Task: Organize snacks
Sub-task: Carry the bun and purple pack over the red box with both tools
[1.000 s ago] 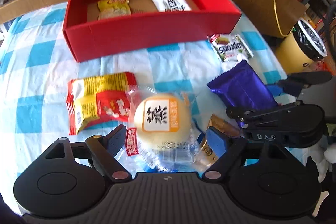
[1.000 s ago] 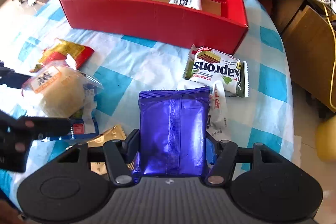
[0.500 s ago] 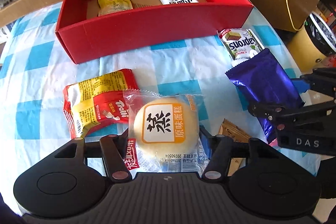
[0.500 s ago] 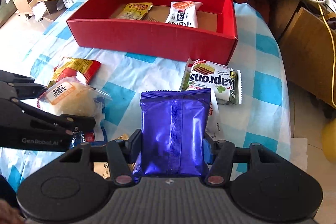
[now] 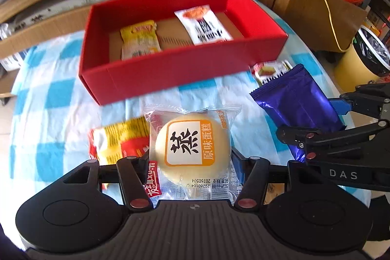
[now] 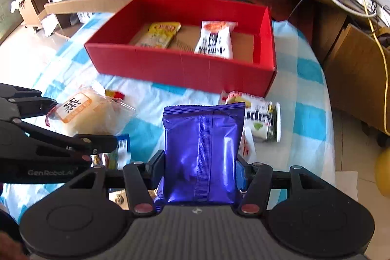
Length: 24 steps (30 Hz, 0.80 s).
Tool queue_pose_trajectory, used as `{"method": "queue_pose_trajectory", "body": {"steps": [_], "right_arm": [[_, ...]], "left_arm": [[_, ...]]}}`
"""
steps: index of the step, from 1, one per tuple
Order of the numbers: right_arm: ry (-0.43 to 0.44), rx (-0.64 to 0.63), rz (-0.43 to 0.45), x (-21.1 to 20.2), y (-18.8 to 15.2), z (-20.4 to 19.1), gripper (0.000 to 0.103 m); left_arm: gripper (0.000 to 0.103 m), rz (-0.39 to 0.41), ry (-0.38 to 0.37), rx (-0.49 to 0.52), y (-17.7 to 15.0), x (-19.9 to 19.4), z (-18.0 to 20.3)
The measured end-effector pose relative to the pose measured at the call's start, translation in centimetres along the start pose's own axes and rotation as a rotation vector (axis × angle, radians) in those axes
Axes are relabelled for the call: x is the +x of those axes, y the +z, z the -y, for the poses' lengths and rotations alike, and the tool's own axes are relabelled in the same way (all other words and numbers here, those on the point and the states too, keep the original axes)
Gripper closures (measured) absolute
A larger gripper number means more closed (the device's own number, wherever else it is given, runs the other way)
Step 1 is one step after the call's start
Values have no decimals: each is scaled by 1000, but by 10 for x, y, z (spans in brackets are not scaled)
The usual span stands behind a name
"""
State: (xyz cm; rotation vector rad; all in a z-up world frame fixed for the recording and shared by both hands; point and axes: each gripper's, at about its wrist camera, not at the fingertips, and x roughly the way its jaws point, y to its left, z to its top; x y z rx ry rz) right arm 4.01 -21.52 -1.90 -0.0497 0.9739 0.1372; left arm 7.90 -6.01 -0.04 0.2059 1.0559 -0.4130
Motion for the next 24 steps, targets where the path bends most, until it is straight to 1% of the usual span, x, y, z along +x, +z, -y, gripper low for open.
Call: {"method": "queue_pose_trajectory", "body": {"steps": [8, 24], "right_arm": [[-2, 14, 45, -5, 15, 1, 20], [-4, 56, 131, -6, 57, 8, 20]], "left_arm": [[38, 39, 35, -16, 15, -3, -4], [38, 98, 67, -61, 51, 3, -14]]}}
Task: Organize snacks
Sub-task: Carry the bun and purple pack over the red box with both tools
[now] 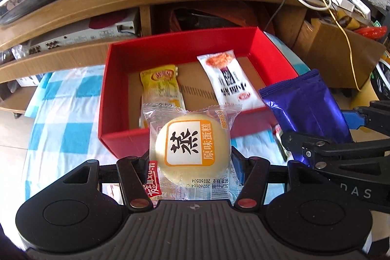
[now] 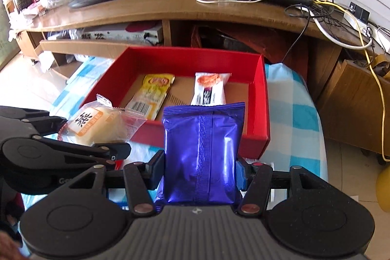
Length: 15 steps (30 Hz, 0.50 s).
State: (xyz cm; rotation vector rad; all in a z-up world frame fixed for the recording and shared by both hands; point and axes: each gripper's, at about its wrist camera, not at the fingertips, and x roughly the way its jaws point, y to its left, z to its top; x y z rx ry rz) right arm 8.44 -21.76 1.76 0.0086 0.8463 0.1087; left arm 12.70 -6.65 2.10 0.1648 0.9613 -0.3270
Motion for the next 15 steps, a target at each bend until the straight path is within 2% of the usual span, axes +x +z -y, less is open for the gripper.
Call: {"method": "queue_pose_trajectory", "body": {"steps": [15], "right_arm": [[10, 42, 58, 33, 53, 11, 20]], "left_arm": [[38, 44, 43, -74, 46, 23, -18]]}}
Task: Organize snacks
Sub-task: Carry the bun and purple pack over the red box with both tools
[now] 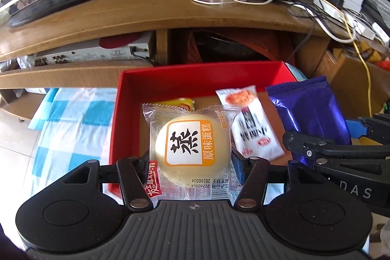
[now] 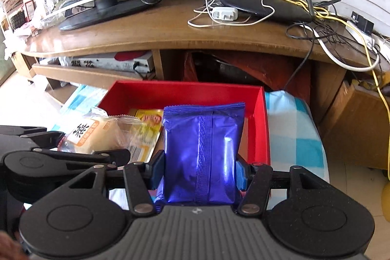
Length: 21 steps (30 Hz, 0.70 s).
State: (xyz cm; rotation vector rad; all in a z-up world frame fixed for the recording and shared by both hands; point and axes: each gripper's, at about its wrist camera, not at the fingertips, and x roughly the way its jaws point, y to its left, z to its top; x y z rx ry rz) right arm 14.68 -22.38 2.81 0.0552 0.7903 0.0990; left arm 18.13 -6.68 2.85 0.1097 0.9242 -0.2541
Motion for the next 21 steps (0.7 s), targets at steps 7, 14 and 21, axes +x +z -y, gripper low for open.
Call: {"method": "queue_pose_trajectory", "body": {"steps": [7, 14, 21], "right_arm": [[-4, 6, -9, 29, 16, 6, 20], [12, -3, -34, 59, 16, 9, 20], [8, -16, -52, 76, 13, 7, 20]], "left_arm": [[38, -1, 24, -10, 15, 24, -5], [39, -39, 48, -24, 16, 49, -10], [39, -65, 68, -26, 13, 62, -13]]}}
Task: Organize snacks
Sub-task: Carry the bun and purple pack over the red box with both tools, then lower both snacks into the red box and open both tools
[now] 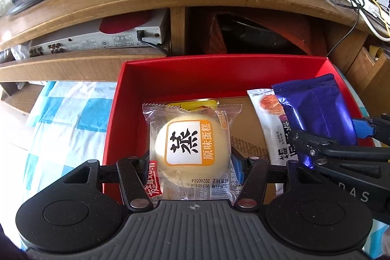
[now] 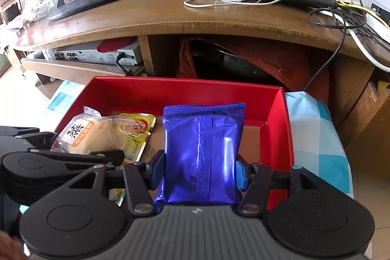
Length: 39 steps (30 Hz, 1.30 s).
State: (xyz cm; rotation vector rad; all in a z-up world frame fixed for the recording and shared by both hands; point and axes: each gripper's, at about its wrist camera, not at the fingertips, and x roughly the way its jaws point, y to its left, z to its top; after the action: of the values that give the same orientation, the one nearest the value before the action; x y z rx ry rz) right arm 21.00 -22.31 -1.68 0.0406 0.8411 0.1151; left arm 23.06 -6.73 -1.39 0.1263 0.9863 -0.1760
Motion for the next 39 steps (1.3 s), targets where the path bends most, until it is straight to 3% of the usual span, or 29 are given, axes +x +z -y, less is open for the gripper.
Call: {"method": "queue_pose_trajectory", "body": {"steps": [12, 19, 28, 39], "right_arm": [[-15, -24, -31, 14, -5, -2, 20], [-45, -30, -40, 19, -6, 1, 20], [-54, -16, -15, 9, -4, 4, 19], [-57, 3, 19, -18, -3, 2, 19]], "left_arm": [[38, -36, 22, 9, -4, 9, -3], [26, -12, 35, 7, -4, 4, -5], [19, 10, 50, 23, -2, -2, -2], [17, 51, 28, 17, -2, -26, -2]]}}
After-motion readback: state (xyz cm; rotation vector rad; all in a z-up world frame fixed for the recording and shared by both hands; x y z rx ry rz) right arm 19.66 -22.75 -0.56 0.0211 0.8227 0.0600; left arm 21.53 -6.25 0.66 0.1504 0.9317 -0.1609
